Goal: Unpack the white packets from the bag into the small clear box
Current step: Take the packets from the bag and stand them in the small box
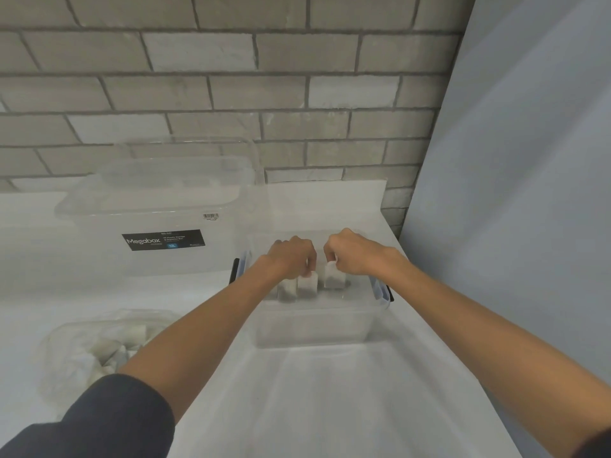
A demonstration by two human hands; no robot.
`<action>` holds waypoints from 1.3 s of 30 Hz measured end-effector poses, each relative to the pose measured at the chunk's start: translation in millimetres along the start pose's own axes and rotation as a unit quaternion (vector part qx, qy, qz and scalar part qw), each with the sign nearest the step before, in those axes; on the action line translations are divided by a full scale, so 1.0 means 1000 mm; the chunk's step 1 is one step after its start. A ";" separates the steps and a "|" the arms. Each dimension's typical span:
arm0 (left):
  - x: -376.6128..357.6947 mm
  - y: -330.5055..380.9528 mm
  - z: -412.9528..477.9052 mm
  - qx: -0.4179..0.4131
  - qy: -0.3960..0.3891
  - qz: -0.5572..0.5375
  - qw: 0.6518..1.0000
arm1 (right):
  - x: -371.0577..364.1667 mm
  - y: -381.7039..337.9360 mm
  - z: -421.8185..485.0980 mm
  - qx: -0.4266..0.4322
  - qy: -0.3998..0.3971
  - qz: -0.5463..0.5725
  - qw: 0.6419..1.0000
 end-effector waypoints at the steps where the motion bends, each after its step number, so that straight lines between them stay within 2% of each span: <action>1: -0.002 0.000 0.000 -0.002 0.009 0.003 1.000 | -0.003 -0.002 0.002 -0.003 -0.007 -0.001 1.000; 9: -0.005 0.002 -0.004 -0.017 0.045 0.049 0.998 | -0.026 -0.007 0.016 -0.032 -0.046 -0.009 0.998; 20: -0.004 0.002 -0.006 -0.017 0.062 0.059 0.996 | -0.027 -0.005 0.022 -0.052 -0.020 0.005 0.998; 27: -0.003 -0.001 -0.007 -0.015 0.065 0.067 0.996 | -0.028 -0.008 0.022 -0.067 -0.064 -0.003 0.996; 39: -0.006 -0.003 -0.008 -0.027 0.065 0.052 0.996 | -0.023 -0.011 0.020 -0.069 -0.007 -0.036 0.997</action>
Point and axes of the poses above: each hand's wrist, its own z-axis towards the middle knuckle, its own x-axis out of the back of the hand, y = z × x, the point moved 7 cm from there along z, towards the middle knuckle, and after that the axes turned 5 degrees about x, right-handed, at the moved point
